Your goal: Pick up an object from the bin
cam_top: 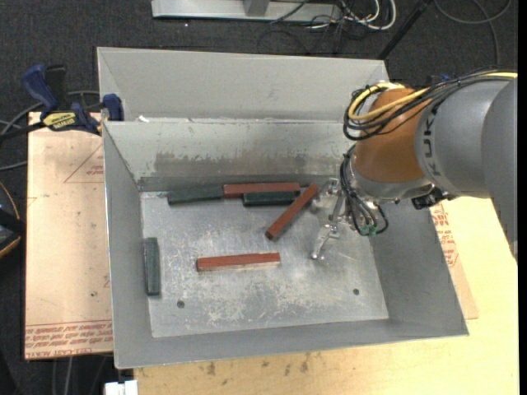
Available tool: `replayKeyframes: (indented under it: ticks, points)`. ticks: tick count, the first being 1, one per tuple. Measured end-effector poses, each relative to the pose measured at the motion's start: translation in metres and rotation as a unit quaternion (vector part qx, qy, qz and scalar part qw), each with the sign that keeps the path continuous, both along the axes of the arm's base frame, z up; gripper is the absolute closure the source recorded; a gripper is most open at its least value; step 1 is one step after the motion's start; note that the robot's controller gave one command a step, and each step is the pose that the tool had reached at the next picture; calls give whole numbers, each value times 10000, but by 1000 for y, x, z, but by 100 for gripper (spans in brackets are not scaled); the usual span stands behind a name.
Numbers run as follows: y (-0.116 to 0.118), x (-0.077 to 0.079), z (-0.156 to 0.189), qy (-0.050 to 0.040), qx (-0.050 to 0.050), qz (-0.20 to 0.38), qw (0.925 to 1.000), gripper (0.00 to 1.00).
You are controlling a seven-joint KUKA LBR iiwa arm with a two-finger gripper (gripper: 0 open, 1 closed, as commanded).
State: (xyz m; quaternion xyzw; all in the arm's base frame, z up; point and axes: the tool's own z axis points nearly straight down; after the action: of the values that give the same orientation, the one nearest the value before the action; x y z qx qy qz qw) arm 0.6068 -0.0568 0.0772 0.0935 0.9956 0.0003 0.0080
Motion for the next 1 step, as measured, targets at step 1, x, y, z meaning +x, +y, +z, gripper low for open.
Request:
replayKeyframes:
  ticks: [1]
  points:
    - [19,13,14,91,-13,233,9997,0]
